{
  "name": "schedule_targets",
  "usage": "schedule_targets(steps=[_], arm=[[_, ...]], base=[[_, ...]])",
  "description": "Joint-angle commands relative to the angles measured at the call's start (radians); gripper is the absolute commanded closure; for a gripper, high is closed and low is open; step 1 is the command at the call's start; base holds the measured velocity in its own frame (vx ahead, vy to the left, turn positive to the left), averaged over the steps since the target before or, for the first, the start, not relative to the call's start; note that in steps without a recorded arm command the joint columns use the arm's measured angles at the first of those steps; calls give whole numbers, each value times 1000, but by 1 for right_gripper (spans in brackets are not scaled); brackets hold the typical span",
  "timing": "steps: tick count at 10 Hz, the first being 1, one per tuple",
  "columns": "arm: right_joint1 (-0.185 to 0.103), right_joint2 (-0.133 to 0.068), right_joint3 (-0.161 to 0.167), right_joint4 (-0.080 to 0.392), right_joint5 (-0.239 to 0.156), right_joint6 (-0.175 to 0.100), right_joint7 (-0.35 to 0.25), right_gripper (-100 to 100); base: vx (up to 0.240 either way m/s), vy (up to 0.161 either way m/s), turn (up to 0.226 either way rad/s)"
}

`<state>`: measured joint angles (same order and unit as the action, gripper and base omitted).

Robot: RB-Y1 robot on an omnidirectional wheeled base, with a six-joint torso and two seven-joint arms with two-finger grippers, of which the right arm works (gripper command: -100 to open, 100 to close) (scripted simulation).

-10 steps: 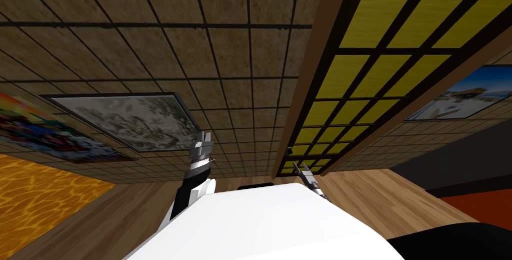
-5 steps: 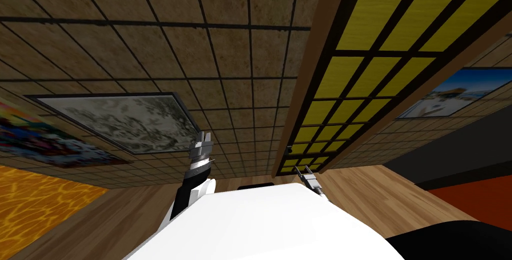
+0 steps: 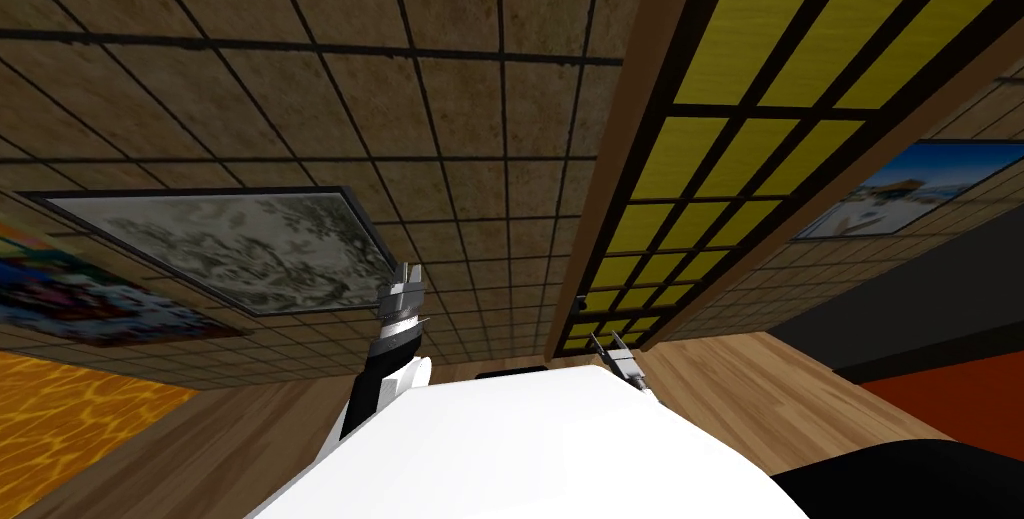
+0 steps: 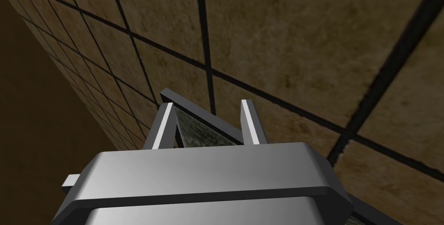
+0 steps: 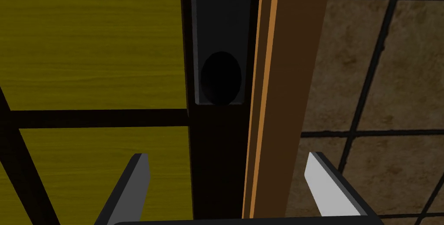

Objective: Pull the door open

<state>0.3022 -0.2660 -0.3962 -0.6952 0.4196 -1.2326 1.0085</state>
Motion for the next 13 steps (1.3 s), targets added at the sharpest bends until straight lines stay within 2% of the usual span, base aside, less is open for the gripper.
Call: schedule_targets(steps=[1,5,6,7,12,13], arm=[[-12,2,2,-4,0,16,2,-100],[-42,4,7,-5,0,49,7,-100],[-44,1,6,8,-1,38,8,-100],[-44,1,6,8,-1,38,8,100],[-44,1,6,8,-1,38,8,100],[-43,2,15,5,-10,39,-21,100]], base=[[206,-56,6],[179,-3,18],[13,6,-8],[-20,-5,9],[-2,1,3],[-18,-3,20]])
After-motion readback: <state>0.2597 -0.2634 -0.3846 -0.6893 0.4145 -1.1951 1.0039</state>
